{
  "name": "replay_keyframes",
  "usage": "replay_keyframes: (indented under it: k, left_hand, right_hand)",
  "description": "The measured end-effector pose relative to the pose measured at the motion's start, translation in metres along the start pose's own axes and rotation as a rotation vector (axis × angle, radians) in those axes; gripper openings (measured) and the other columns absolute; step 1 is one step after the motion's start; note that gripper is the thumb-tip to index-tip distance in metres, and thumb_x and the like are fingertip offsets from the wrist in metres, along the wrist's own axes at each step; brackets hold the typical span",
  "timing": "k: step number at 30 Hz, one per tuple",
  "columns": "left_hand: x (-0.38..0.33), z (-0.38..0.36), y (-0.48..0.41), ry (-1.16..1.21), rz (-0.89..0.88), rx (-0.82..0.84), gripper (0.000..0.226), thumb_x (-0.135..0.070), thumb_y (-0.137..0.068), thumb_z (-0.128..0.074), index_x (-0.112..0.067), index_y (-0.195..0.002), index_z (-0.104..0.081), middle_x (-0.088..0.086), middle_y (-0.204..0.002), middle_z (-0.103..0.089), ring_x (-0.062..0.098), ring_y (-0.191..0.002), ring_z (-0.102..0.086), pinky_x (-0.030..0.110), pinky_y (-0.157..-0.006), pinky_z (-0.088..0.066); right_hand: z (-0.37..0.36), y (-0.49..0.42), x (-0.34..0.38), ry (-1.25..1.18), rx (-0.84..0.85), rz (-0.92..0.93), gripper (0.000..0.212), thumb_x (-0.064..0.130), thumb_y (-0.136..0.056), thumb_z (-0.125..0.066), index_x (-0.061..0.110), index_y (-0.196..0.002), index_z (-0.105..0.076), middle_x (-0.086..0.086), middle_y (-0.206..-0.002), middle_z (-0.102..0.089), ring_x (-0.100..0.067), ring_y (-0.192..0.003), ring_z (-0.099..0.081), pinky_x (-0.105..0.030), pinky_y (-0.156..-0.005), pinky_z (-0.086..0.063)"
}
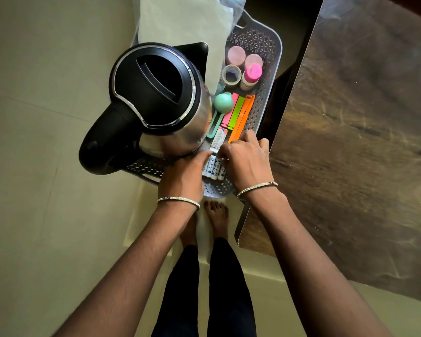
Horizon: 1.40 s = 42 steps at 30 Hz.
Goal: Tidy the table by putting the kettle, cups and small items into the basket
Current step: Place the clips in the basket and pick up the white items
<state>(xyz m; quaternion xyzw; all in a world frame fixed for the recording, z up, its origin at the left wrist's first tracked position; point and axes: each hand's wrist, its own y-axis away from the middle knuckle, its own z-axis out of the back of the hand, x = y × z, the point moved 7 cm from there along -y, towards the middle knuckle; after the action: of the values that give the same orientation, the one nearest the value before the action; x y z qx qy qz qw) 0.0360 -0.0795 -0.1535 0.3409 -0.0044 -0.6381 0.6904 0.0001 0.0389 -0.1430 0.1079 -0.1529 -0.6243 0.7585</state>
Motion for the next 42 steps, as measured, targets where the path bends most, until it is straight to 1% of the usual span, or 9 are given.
replay_keyframes:
  k: [7,13,17,22,26,33,35,39,42]
  left_hand:
    - [-0.001,0.001,0.001,0.021,-0.012,0.005,0.065,0.002,-0.079,-0.053,-0.039,-0.13,-0.053,0.003,-0.12,-0.068,0.032,-0.106,-0.064,0.042,-0.086,-0.055]
    - [-0.009,0.004,0.002,-0.038,-0.074,-0.028,0.068,0.004,-0.079,-0.054,-0.037,-0.132,-0.054,0.006,-0.118,-0.067,0.034,-0.103,-0.065,0.04,-0.082,-0.054]
    - [-0.012,0.004,0.004,-0.049,-0.095,-0.025,0.06,0.005,-0.078,-0.055,-0.032,-0.126,-0.059,0.007,-0.111,-0.068,0.033,-0.098,-0.066,0.039,-0.078,-0.055]
    - [-0.009,0.004,0.002,-0.031,-0.075,-0.012,0.069,0.004,-0.078,-0.056,-0.035,-0.134,-0.052,0.006,-0.119,-0.067,0.033,-0.104,-0.065,0.04,-0.084,-0.055]
    - [-0.009,0.004,0.001,-0.038,-0.075,-0.012,0.067,0.004,-0.079,-0.058,-0.029,-0.137,-0.05,0.005,-0.123,-0.066,0.032,-0.109,-0.063,0.04,-0.088,-0.054]
    - [-0.009,0.005,0.001,-0.016,-0.07,-0.001,0.054,0.004,-0.078,-0.057,-0.024,-0.125,-0.059,0.007,-0.117,-0.068,0.032,-0.106,-0.064,0.041,-0.087,-0.054]
    - [-0.009,0.005,0.002,-0.003,-0.07,0.0,0.05,0.006,-0.077,-0.056,-0.021,-0.119,-0.061,0.006,-0.114,-0.069,0.032,-0.104,-0.065,0.042,-0.086,-0.055]
    - [-0.009,0.005,0.002,-0.001,-0.065,0.009,0.047,0.006,-0.077,-0.056,-0.021,-0.115,-0.062,0.004,-0.111,-0.069,0.031,-0.102,-0.065,0.042,-0.084,-0.055]
    - [-0.009,0.005,0.002,-0.007,-0.056,0.008,0.043,0.007,-0.076,-0.055,-0.019,-0.11,-0.063,0.005,-0.109,-0.069,0.032,-0.099,-0.066,0.043,-0.081,-0.055]
  right_hand:
    - [-0.002,0.0,0.001,0.017,0.006,-0.006,0.013,0.023,-0.095,-0.06,0.025,-0.097,-0.073,0.006,-0.093,-0.072,-0.024,-0.107,-0.046,-0.036,-0.073,-0.016]
    - [-0.002,0.001,0.0,0.022,0.04,0.003,0.015,0.018,-0.095,-0.059,0.024,-0.103,-0.071,0.004,-0.101,-0.072,-0.024,-0.111,-0.045,-0.038,-0.076,-0.022]
    - [-0.001,0.003,0.0,0.026,0.037,-0.001,0.018,0.017,-0.096,-0.055,0.022,-0.105,-0.069,0.002,-0.1,-0.073,-0.025,-0.111,-0.046,-0.039,-0.079,-0.028]
    - [-0.002,0.003,0.001,-0.001,0.063,-0.009,0.023,0.017,-0.098,-0.05,0.023,-0.111,-0.068,0.0,-0.101,-0.072,-0.025,-0.113,-0.047,-0.04,-0.083,-0.03]
    - [-0.002,0.004,0.001,0.001,0.079,-0.012,0.024,0.016,-0.098,-0.052,0.023,-0.114,-0.068,0.0,-0.104,-0.072,-0.025,-0.115,-0.046,-0.039,-0.084,-0.032]
    - [-0.001,0.004,0.001,0.001,0.1,-0.017,0.022,0.021,-0.098,-0.053,0.025,-0.111,-0.07,0.004,-0.105,-0.072,-0.022,-0.116,-0.044,-0.039,-0.084,-0.031]
    - [0.0,0.005,0.002,0.004,0.1,-0.018,0.022,0.019,-0.097,-0.054,0.025,-0.109,-0.071,0.003,-0.102,-0.072,-0.022,-0.115,-0.044,-0.037,-0.081,-0.027]
    - [0.0,0.005,0.003,0.017,0.108,-0.019,0.023,0.014,-0.095,-0.055,0.025,-0.108,-0.072,0.002,-0.101,-0.072,-0.023,-0.115,-0.044,-0.037,-0.079,-0.024]
    - [0.0,0.005,0.002,0.004,0.109,-0.024,0.023,0.014,-0.094,-0.057,0.025,-0.108,-0.072,0.003,-0.101,-0.072,-0.023,-0.115,-0.044,-0.037,-0.08,-0.026]
